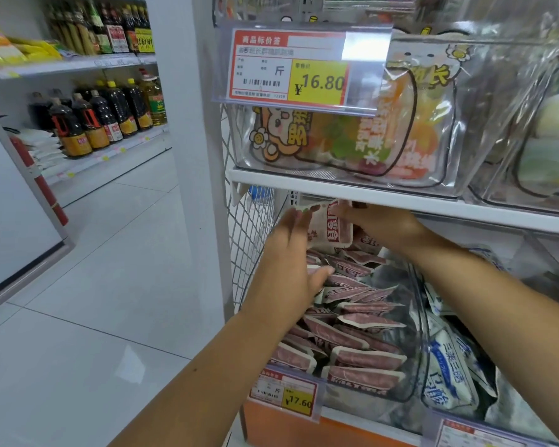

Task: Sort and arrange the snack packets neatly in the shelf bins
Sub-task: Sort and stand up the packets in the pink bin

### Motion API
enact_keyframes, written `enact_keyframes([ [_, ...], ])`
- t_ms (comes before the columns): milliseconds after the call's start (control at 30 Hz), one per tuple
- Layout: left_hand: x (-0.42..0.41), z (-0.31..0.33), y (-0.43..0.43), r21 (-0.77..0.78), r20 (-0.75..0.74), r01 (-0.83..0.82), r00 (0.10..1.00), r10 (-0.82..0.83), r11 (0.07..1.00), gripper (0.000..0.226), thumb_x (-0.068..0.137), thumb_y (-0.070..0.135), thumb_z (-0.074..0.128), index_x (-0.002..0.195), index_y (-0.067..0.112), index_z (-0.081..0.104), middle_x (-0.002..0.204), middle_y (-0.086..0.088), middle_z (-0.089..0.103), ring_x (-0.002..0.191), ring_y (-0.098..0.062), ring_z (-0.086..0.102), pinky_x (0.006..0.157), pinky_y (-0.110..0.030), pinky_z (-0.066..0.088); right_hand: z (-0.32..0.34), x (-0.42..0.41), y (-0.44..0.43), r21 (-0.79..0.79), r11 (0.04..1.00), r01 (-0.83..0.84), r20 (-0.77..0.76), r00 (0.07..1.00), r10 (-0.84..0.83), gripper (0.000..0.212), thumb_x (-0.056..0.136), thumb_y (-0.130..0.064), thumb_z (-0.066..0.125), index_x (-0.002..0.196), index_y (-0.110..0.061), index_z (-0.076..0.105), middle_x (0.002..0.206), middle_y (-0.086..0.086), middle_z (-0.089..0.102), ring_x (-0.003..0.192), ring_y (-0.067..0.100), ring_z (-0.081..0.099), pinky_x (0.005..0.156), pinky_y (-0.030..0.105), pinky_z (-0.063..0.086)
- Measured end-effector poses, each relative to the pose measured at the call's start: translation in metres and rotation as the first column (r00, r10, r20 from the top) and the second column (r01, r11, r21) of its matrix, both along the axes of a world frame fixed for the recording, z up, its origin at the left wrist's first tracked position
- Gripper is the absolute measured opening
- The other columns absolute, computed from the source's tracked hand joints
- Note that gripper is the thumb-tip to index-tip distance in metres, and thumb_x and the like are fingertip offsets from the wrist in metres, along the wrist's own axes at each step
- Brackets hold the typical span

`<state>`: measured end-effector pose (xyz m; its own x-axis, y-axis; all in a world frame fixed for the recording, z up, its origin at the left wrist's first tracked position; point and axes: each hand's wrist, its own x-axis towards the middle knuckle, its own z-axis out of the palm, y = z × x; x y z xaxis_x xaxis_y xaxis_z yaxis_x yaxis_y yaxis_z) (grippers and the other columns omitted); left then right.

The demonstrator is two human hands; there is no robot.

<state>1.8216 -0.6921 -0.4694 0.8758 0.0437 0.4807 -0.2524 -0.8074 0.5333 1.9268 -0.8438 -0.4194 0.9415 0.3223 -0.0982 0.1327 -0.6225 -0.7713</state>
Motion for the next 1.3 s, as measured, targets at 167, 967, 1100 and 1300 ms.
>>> enact_keyframes([
  [167,-0.002,0.010,0.001,-0.015,0.039,0.099,0.994,-0.099,0.995,0.049,0.088,0.021,0.065,0.134,0.023,0.047,0.123,0.001,0.058,0.111,-0.017,0.054,0.093,-0.038,0.047,0.009,-0.040,-0.002,0.300,0.954,-0.021,-0.046,0.998,0.036,0.031,0.088,-0.040,0.061,0.099,-0.011,0.065,0.078,0.014,0.073,0.065,0.025,0.065,0.065,0.034,0.052],
  [967,-0.035,0.018,-0.004,-0.326,-0.055,0.217,0.967,-0.247,0.920,0.038,0.087,0.032,0.067,0.124,0.033,0.060,0.122,0.018,0.054,0.106,0.007,0.053,0.089,-0.012,0.046,-0.007,-0.096,-0.017,0.304,0.950,0.069,0.260,0.954,-0.152,0.035,0.087,-0.033,0.068,0.120,-0.029,0.055,0.100,-0.017,0.066,0.083,-0.006,0.063,0.066,0.007,0.047],
  [1100,-0.025,0.020,0.006,-0.396,-0.129,0.086,0.981,-0.148,0.914,0.052,0.086,0.031,0.069,0.134,0.034,0.048,0.126,0.016,0.053,0.109,0.001,0.054,0.093,-0.024,0.046,0.002,-0.092,-0.024,0.507,0.862,0.001,0.042,0.999,-0.025,0.026,0.088,-0.011,0.066,0.110,-0.023,0.062,0.100,0.000,0.073,0.084,0.011,0.071,0.064,0.016,0.052],
  [1300,-0.024,0.010,0.004,-0.058,-0.139,0.103,0.984,-0.110,0.993,0.049,0.093,0.032,0.058,0.139,0.030,0.044,0.131,0.010,0.054,0.117,-0.006,0.049,0.101,-0.029,0.041,0.018,-0.061,-0.030,0.108,0.983,0.146,0.193,0.967,-0.165,0.027,0.089,-0.043,0.063,0.106,-0.023,0.066,0.088,-0.006,0.068,0.070,0.005,0.065,0.066,0.017,0.052],
])
